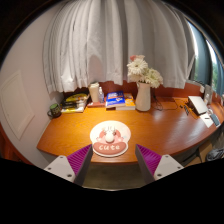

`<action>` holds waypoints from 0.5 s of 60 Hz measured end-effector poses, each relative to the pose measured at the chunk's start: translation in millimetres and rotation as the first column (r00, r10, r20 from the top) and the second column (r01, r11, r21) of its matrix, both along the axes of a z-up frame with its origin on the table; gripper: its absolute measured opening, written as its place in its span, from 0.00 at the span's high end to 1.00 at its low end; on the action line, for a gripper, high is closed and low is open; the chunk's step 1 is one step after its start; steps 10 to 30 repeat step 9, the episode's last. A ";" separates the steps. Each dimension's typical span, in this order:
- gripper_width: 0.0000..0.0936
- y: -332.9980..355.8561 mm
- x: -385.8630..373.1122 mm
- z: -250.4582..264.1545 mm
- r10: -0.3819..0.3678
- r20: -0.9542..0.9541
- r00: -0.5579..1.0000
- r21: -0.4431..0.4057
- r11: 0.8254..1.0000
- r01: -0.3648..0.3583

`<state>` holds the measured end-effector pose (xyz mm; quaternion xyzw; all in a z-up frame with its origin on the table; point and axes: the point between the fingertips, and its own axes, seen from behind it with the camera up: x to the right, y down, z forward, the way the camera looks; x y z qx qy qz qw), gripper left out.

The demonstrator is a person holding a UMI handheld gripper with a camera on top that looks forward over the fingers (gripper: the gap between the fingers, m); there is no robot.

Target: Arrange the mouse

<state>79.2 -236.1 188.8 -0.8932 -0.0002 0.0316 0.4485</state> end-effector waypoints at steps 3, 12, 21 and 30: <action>0.09 -3.6 2.9 2.6 0.002 0.002 1.000 0.003 1.000 -0.002; 0.09 -9.2 9.5 8.4 0.002 -0.003 1.000 0.014 1.000 -0.002; 0.09 -9.2 9.5 8.4 0.002 -0.003 1.000 0.014 1.000 -0.002; 0.09 -9.2 9.5 8.4 0.002 -0.003 1.000 0.014 1.000 -0.002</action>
